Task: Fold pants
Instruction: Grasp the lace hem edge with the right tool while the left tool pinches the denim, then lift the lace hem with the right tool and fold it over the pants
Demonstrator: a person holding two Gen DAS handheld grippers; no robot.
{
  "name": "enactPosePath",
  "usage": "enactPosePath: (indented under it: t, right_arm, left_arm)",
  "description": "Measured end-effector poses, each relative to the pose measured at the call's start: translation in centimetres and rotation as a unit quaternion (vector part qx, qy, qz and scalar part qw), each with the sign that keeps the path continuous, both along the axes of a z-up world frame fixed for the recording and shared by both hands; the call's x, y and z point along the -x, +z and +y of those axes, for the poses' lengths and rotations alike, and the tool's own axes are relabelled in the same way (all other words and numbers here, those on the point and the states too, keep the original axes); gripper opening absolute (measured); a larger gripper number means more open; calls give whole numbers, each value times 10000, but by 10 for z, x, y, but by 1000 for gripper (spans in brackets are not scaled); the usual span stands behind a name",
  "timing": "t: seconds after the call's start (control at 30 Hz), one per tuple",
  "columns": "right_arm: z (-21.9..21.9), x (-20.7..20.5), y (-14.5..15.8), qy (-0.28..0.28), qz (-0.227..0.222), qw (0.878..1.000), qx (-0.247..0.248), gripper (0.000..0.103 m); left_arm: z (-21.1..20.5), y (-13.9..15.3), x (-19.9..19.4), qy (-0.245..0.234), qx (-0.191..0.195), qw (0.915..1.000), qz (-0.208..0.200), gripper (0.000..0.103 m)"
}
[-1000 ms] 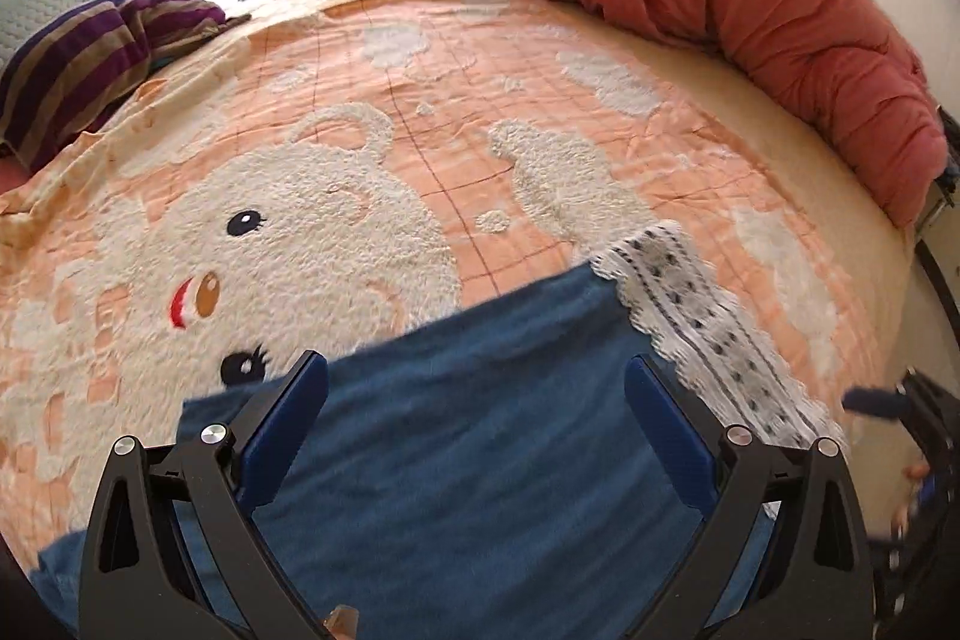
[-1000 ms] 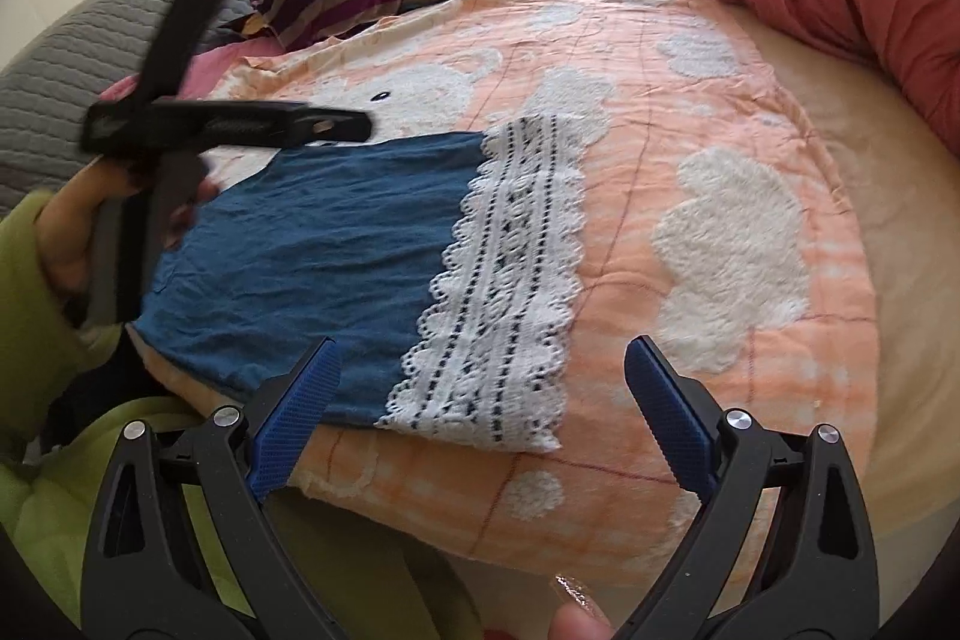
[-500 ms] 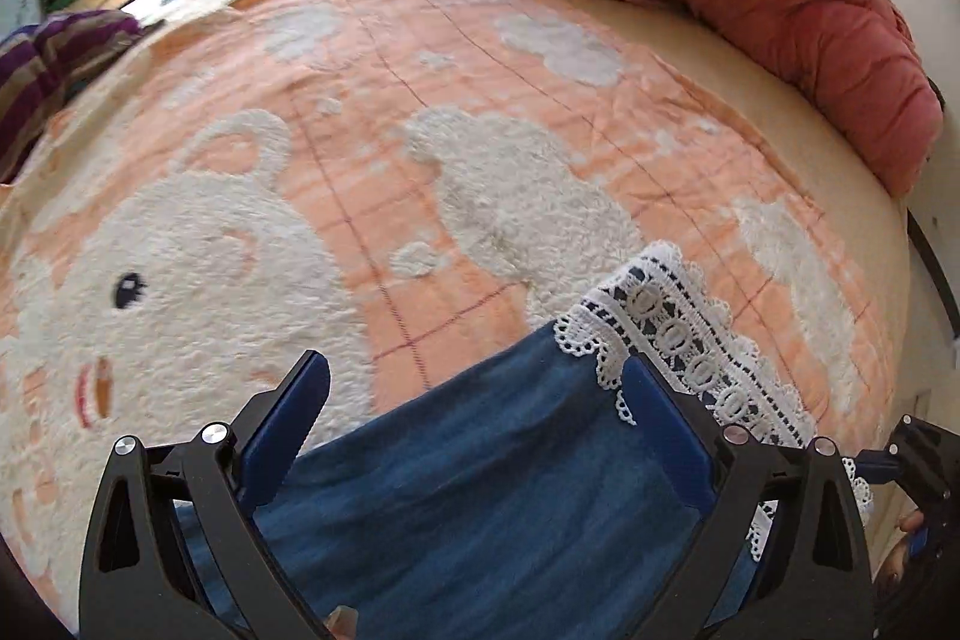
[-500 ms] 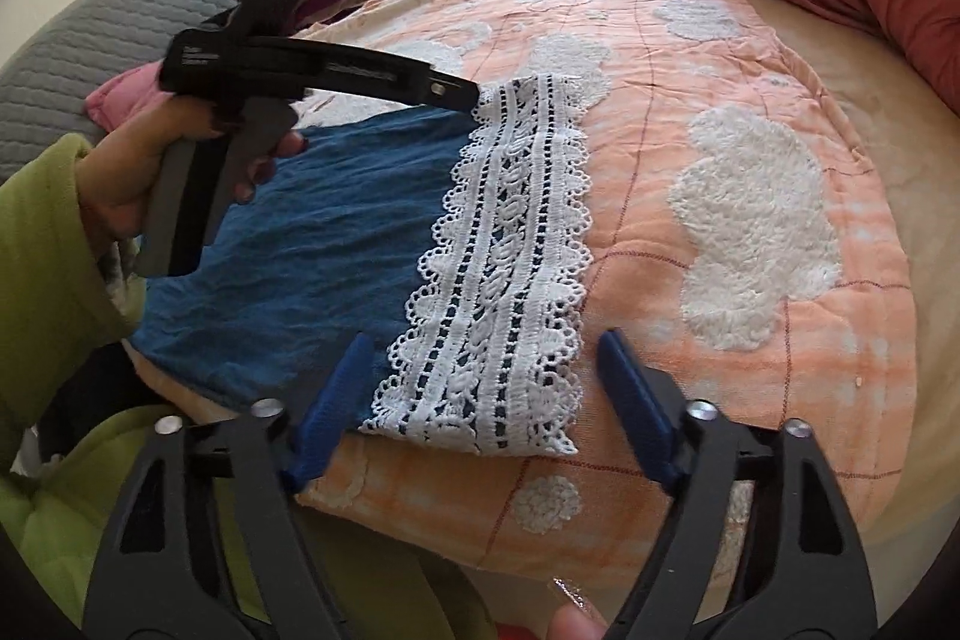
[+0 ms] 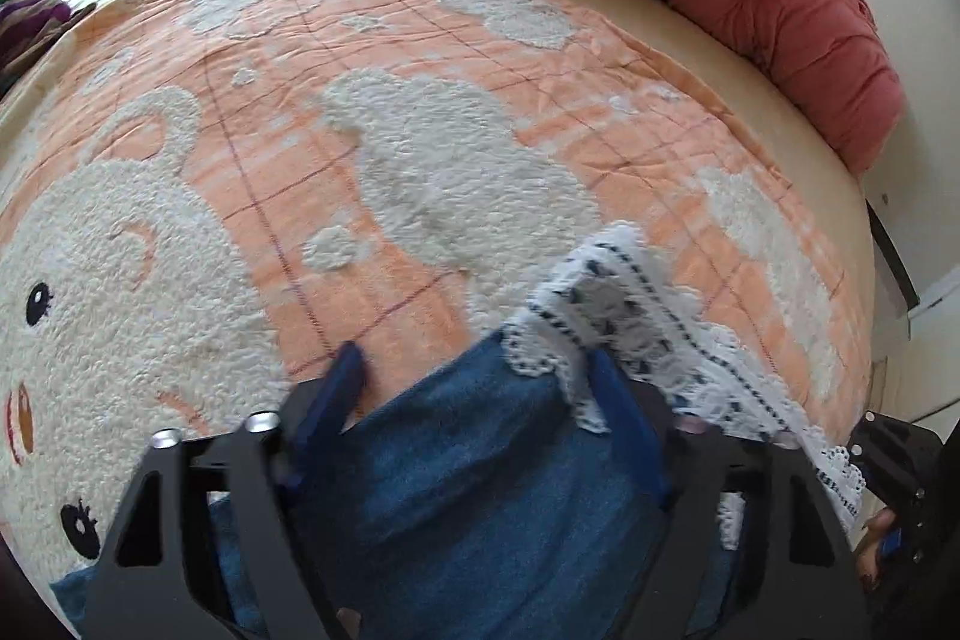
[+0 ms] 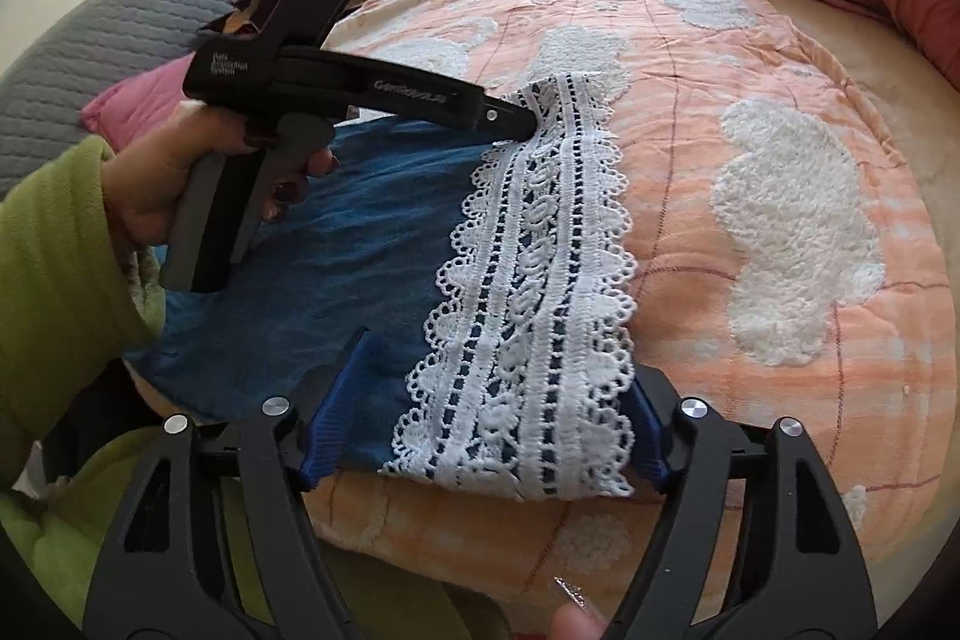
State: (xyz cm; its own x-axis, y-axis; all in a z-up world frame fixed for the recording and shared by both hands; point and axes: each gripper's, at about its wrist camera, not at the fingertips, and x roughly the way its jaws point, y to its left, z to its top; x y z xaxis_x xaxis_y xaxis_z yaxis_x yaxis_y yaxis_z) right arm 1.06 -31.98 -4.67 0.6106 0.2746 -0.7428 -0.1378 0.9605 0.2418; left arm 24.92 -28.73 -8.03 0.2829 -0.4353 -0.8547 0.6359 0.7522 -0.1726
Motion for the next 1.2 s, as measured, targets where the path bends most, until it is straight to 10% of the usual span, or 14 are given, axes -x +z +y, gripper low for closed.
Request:
enactPosePath:
  t: [0.1,0.3,0.7,1.2]
  right_arm:
    - [-1,-2,0,-24,13,10000,37,55]
    - [3,-1,0,140,-34,9999,-91,29]
    - [13,8,30,558,-550,9963,-360,22]
    - [118,-12,59,1914,-912,9770,235,22]
  left_arm:
    - [-3,3,5,-123,98,9999,13,43]
    - [-7,5,13,-74,32,9998,-157,31]
    - [14,27,18,105,680,9975,-163,13]
    - [140,55,31,1086,1728,9785,-283,13]
